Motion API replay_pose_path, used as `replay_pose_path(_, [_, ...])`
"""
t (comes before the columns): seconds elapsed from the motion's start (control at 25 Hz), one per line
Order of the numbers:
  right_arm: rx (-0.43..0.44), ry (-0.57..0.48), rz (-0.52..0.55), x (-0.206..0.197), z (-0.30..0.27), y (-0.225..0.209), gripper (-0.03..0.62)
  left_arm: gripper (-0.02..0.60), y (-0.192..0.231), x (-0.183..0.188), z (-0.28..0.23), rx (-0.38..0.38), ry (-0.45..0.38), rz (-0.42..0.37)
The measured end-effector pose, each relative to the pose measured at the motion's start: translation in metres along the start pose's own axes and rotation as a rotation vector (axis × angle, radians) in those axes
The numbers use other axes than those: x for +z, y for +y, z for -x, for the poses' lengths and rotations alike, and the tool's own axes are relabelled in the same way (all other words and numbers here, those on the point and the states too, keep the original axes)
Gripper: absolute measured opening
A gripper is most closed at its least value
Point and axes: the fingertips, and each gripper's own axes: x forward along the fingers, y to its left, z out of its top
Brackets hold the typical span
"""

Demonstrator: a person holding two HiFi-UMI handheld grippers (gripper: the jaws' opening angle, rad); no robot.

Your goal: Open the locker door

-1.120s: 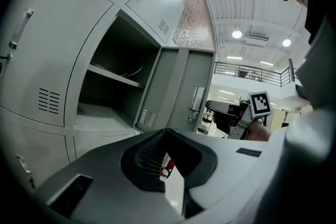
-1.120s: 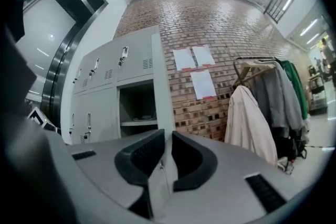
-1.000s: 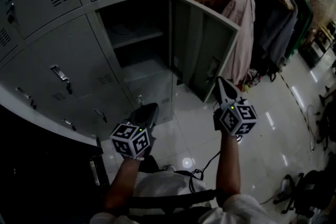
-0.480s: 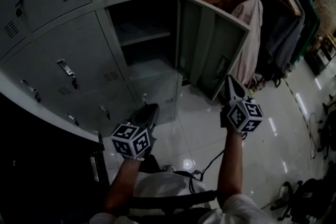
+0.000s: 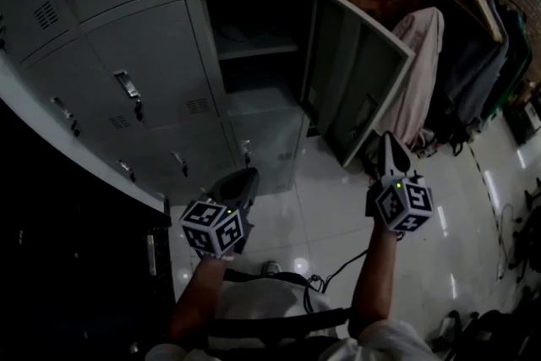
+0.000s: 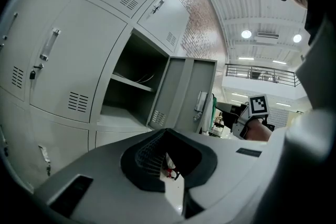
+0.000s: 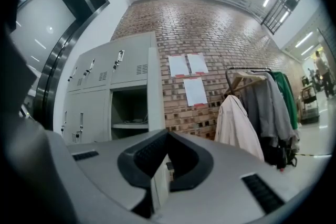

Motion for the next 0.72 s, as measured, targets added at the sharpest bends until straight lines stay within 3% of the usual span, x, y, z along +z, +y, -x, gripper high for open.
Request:
replay_pose_path(0.32, [0.121, 0.054, -0.017, -0.018, 0.047, 0.064, 0.005, -0.003, -0.005, -0.007, 0.058, 0.035, -0.011, 0.013])
replay_pose_path(0.72, [0.343, 0.157, -0.046, -0.064, 0.161, 0.238, 0.005, -0.002, -0.014, -0.050, 0.230, 0.087, -0.083, 0.057])
